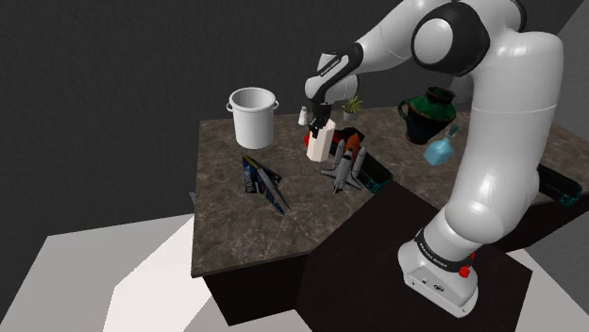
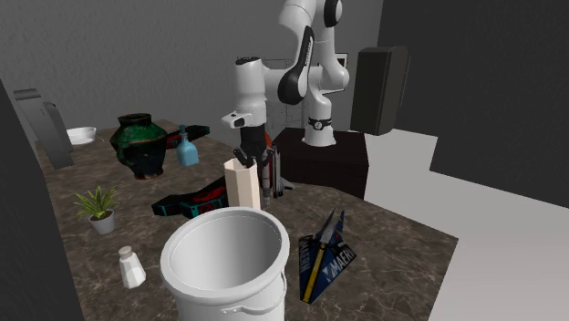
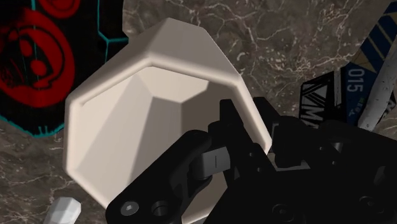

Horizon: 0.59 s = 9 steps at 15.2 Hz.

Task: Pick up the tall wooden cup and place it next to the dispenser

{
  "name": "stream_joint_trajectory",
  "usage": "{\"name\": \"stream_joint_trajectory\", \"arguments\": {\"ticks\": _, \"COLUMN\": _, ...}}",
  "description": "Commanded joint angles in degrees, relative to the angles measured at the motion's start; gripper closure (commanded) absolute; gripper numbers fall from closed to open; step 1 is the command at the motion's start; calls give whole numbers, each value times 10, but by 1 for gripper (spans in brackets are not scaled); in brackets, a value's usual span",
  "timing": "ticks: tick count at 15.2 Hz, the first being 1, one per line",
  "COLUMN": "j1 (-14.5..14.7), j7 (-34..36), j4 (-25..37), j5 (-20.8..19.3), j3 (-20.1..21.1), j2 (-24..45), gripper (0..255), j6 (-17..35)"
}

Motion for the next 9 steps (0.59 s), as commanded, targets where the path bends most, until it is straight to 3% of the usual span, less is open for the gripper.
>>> {"name": "stream_joint_trajectory", "arguments": {"ticks": 1, "j1": 1, "j7": 2, "j4": 2, "j5": -3, "j3": -2, "j2": -10, "gripper": 255, "j6": -11}}
{"name": "stream_joint_trajectory", "arguments": {"ticks": 9, "j1": 5, "j7": 11, "j4": 10, "j5": -15, "j3": -8, "j2": -52, "gripper": 255, "j6": -61}}
